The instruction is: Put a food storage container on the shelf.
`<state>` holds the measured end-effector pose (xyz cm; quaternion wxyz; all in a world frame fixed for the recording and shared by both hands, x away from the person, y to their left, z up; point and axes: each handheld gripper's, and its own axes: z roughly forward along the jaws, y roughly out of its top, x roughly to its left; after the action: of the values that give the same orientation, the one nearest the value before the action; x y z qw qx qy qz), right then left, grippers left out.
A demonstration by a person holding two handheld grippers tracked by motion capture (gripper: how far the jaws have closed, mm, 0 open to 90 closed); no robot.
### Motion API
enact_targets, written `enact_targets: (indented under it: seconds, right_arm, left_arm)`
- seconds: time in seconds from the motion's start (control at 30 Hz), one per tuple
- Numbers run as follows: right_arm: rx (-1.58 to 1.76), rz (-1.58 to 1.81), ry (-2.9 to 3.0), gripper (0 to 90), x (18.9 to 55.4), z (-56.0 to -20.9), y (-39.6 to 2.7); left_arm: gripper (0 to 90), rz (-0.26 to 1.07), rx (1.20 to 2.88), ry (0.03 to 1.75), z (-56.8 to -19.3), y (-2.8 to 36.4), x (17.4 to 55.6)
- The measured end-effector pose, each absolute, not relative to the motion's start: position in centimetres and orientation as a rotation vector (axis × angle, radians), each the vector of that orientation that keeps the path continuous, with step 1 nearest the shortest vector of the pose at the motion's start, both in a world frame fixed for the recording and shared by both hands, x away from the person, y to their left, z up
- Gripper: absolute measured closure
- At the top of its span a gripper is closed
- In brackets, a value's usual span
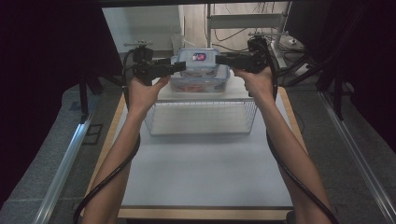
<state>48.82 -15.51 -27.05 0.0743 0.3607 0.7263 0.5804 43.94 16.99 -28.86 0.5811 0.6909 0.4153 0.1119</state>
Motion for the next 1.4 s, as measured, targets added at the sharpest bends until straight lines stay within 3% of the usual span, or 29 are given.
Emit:
enact_targets:
  seconds: [0.4, 1.07, 1.4]
  right_arm:
    - [0.999, 1.775, 2.204, 23.7, 47.2, -28.2, -16.6]
    - [0.896, 1.703, 2.267, 15.5, 43.8, -30.0, -18.2]
    - [0.851, 1.642, 2.309, 12.7, 41.5, -32.3, -18.0]
  left_arm:
    - [9.7, 0.314, 1.665, 0.901, -29.6, 17.5, 41.3]
    - [6.3, 0.457, 1.825, 0.795, -32.0, 16.4, 36.4]
    - [5.2, 0.432, 1.844, 0.790, -34.4, 17.1, 33.6]
